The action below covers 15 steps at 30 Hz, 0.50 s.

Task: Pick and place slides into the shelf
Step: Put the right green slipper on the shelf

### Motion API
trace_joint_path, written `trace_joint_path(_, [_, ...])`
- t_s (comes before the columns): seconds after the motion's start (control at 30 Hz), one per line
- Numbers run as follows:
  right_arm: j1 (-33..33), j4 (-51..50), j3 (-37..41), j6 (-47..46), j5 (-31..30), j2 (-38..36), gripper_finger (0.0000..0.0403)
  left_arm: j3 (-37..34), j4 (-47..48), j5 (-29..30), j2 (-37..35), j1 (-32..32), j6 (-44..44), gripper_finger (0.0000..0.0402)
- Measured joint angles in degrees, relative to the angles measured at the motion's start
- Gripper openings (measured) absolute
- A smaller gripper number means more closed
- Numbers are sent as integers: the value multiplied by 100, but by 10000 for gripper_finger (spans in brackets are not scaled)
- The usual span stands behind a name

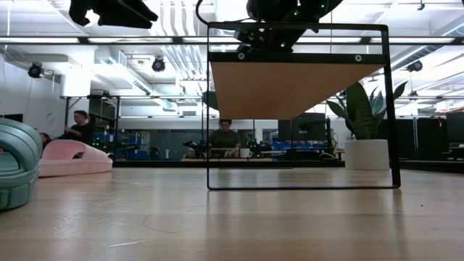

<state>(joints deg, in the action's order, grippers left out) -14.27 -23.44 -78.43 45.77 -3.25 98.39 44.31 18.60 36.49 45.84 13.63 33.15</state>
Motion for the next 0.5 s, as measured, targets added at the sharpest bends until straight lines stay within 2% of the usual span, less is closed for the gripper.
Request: trace_joint_path(0.5, [-161,419,0,383,-174,1,9,-185,-5,136,-2,-1,2,213])
